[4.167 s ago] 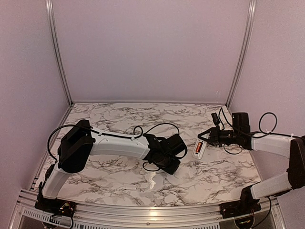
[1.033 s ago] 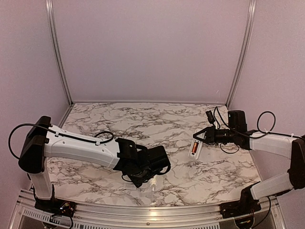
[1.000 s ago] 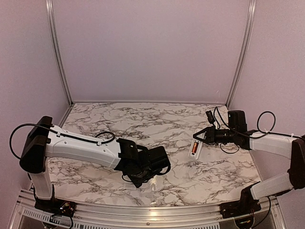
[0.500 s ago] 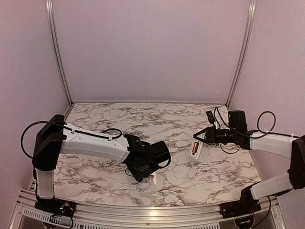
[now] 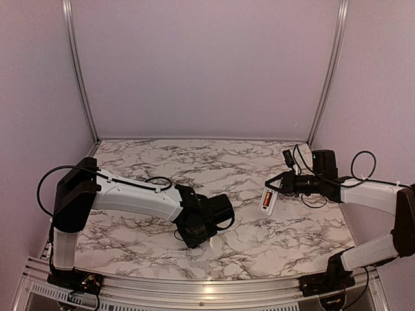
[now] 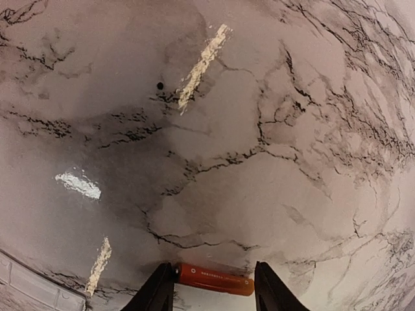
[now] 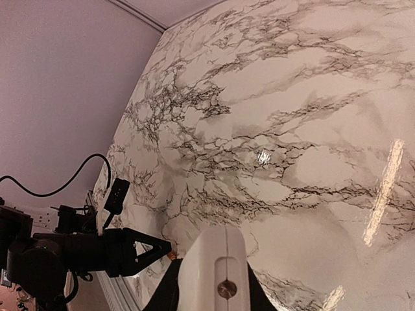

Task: Load the batteries into the remote control
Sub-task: Pick up the battery from the center of the board.

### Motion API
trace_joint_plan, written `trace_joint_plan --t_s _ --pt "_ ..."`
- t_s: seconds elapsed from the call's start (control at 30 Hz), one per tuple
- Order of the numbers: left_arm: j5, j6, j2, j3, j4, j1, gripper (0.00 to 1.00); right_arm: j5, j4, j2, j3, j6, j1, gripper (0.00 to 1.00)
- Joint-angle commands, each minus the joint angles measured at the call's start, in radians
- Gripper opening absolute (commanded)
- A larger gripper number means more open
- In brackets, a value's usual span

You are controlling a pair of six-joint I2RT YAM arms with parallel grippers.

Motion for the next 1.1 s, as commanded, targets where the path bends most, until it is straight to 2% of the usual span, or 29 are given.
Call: trace_joint_plan --t_s 0.0,0.47,0.7,0.9,1.07 --pt "0.021 0.020 0.035 0.014 -0.006 0.016 0.43 -0.016 0.004 0.006 0.040 -0.005 -0.017 0.00" --pt "0.044 0.095 0.083 0.028 -0.006 0.043 0.26 -0.029 0.013 0.018 0.037 0.004 -0.032 0.00" --pt "0.025 0.149 0.115 0.055 -0.006 0.059 0.10 -0.028 0.015 0.021 0.036 0.006 -0.032 0.00" --pt "-0.014 0.242 0.151 0.105 -0.006 0.069 0.09 -0.036 0.020 0.034 0.030 0.009 -0.033 0.00" --pt "-0.058 0.330 0.142 0.134 -0.009 0.068 0.19 -0.038 0.019 0.037 0.033 0.011 -0.033 0.00"
